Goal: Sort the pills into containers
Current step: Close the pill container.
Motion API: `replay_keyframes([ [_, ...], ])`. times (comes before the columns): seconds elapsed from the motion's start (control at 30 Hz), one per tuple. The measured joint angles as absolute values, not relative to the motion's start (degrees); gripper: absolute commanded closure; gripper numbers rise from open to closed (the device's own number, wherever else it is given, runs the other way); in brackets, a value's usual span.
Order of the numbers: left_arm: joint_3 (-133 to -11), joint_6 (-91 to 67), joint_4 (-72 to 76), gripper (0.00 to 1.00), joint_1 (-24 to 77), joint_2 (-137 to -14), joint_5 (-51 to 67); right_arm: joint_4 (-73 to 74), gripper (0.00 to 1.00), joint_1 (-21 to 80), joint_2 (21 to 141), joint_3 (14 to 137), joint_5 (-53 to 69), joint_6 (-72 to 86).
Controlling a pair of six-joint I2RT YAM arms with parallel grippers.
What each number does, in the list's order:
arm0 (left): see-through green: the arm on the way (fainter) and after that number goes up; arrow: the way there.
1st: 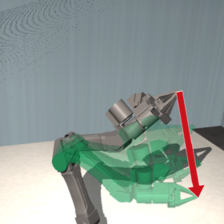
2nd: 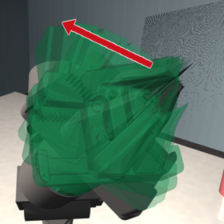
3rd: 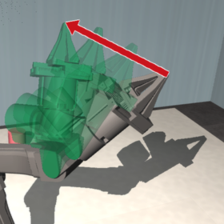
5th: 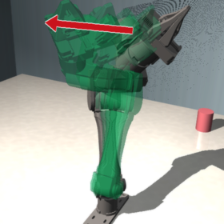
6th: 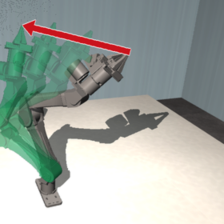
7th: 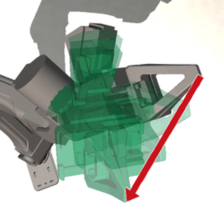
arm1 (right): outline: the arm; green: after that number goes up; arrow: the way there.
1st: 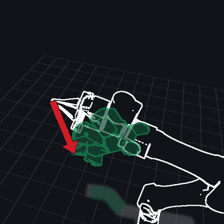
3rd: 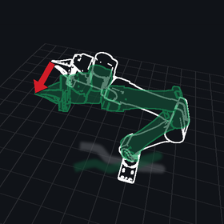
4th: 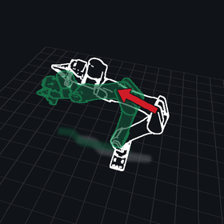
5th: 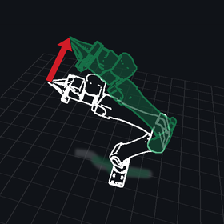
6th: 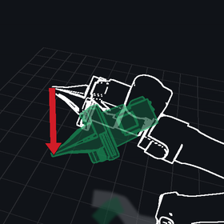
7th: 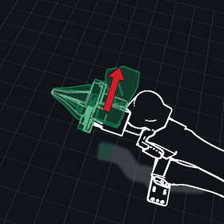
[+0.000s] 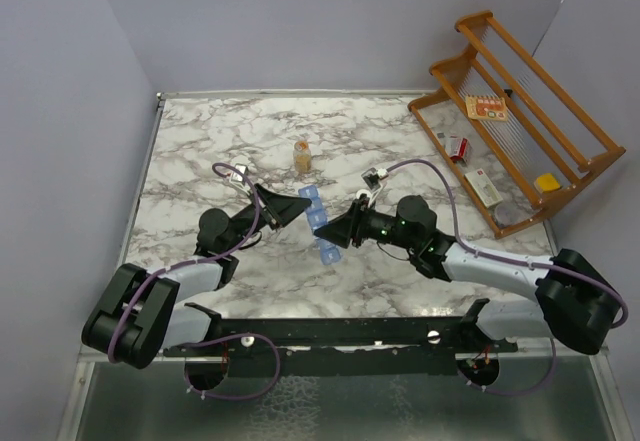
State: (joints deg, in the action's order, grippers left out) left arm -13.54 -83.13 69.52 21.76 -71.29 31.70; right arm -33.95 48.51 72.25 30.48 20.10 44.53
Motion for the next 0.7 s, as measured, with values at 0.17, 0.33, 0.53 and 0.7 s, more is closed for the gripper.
replay_keyframes([
  [0.17, -13.34, -83.42, 70.59, 0.94, 21.76, -71.31, 31.70, -34.61, 0.89, 48.25, 72.99, 30.48, 20.78, 45.32],
  [0.33, -13.34, -83.44, 71.05, 0.93, 21.76, -71.42, 31.70, -34.22, 0.99, 48.21, 73.08, 30.59, 20.71, 45.08],
  [0.53, -13.34, -83.50, 71.18, 0.93, 21.78, -71.77, 31.70, -33.32, 0.79, 48.21, 72.55, 30.65, 20.67, 44.21],
  [0.7, -13.34, -83.90, 71.55, 0.93, 21.87, -72.16, 31.75, -32.93, 0.53, 48.18, 71.81, 30.65, 20.60, 43.94],
])
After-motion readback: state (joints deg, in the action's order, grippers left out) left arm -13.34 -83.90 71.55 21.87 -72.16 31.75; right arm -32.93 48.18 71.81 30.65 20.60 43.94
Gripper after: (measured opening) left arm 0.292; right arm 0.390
